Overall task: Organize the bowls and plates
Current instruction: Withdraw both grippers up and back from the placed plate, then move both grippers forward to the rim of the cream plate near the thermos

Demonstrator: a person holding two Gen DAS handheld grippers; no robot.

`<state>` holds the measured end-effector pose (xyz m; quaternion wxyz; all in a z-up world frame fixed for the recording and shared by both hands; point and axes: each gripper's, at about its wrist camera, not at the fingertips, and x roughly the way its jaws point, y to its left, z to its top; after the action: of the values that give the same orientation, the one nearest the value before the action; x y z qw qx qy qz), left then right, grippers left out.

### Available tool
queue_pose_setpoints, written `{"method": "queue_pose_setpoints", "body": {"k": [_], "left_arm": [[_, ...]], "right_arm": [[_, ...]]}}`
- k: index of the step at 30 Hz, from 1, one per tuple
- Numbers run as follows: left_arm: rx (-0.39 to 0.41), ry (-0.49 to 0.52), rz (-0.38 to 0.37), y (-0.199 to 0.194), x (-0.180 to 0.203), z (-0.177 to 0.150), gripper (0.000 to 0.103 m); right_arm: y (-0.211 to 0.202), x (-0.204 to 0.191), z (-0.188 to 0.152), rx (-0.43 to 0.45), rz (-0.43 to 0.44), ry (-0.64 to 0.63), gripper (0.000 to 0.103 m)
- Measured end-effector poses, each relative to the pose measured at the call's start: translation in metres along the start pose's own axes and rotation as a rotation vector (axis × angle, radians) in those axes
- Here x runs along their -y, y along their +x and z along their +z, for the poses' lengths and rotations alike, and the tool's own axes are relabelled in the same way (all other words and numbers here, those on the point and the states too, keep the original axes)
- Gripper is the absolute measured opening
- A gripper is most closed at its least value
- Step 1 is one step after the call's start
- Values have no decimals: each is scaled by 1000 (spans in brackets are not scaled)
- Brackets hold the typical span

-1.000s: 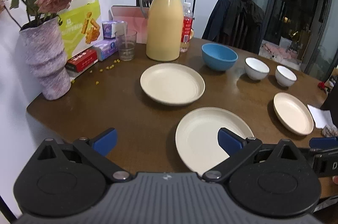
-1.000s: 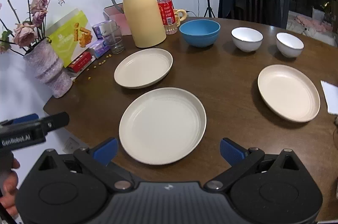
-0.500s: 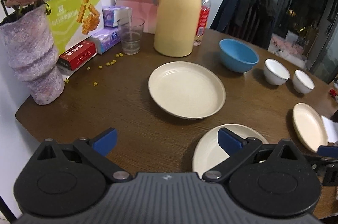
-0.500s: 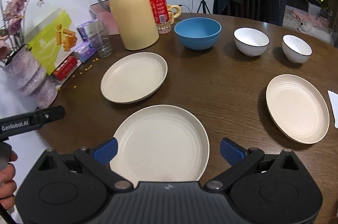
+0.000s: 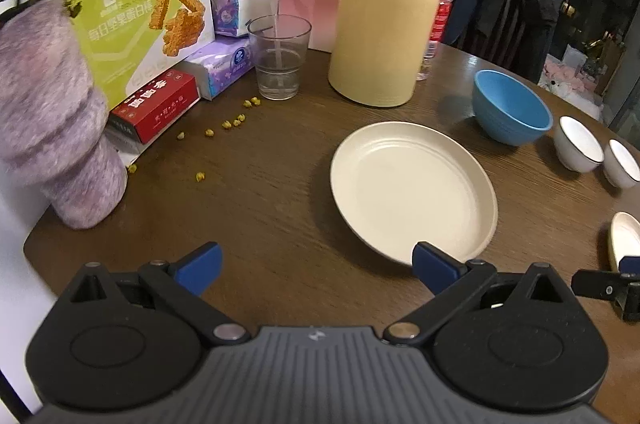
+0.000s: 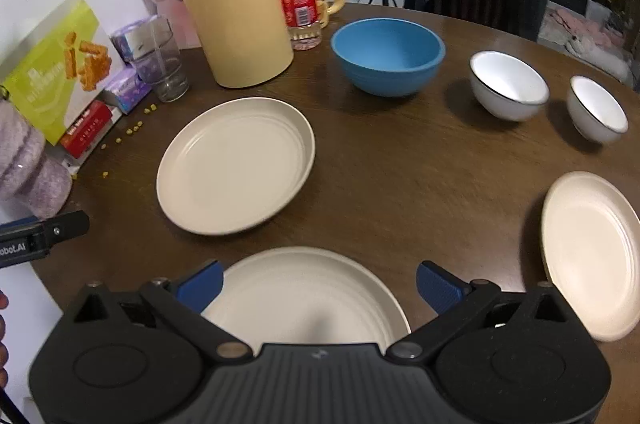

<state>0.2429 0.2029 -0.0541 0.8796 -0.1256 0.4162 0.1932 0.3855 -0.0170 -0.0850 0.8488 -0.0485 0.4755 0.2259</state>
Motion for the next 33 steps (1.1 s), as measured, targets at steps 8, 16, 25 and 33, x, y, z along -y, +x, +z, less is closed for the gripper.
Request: {"method": "queue_pose_setpoints", "body": {"k": [8,16,25,33], "left_arm": [[-27,2,11,39,-1,25,103],[-50,-8,35,66,0,43,103],[-78,-21,57,95,1,57,103],[-97,-36,75,120,1,69,103]], "right_arm": [[43,-18,49,-38,28,-44,103],[73,-12,72,-76,3,-36,103],[102,-2,89,-103,1,10,103],[127,0,106,-122,5,14,103]]}}
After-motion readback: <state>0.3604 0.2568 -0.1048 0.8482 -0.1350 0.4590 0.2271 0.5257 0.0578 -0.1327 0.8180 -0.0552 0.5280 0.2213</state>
